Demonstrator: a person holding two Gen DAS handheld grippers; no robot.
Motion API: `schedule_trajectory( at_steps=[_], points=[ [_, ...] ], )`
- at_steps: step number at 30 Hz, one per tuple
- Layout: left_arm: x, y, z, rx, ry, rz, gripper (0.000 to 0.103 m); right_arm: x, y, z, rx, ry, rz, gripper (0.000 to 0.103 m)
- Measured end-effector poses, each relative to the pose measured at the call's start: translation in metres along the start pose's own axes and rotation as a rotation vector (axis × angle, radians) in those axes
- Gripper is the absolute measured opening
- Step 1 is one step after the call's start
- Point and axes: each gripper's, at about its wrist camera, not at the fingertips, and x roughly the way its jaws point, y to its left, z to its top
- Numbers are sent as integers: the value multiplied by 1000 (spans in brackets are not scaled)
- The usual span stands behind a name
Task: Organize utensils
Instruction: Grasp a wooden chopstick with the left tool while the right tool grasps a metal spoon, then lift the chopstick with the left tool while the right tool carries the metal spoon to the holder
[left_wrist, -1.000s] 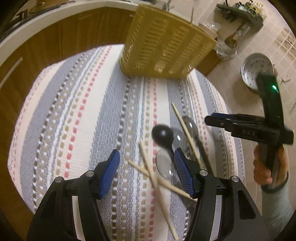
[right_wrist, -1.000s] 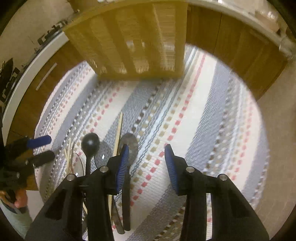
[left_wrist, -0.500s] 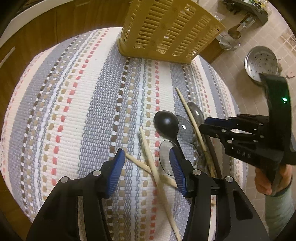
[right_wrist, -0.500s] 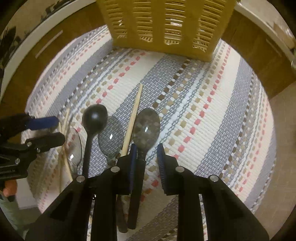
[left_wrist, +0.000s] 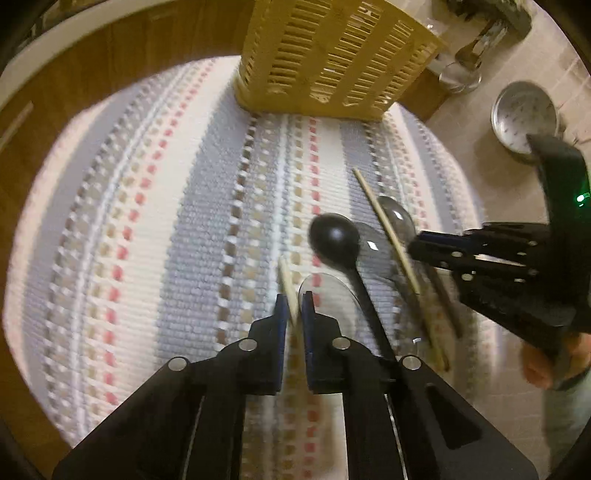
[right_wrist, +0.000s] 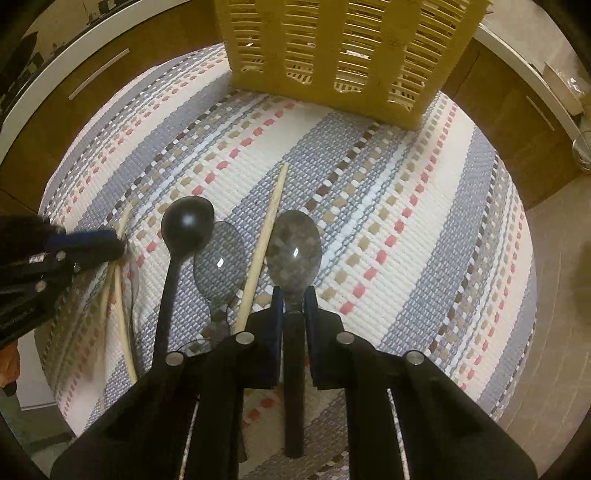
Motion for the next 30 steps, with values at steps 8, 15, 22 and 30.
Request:
schedule_trajectory(
  at_steps=[8, 15, 22, 30],
  points=[
    [-21, 29, -9, -101, -64, -38, 5, -10, -21, -3, 61, -28, -5, 9],
    [-29, 55, -15, -133, -19, 38, 5, -5, -51, -4, 145, 2, -13, 9],
    [-36, 52, -14, -99, 16, 47, 9, -4, -73, -4, 189, 39, 29, 10],
    [-19, 34, -10, -28, 65, 89, 18, -2, -79, 3, 163, 72, 35, 11]
  ],
)
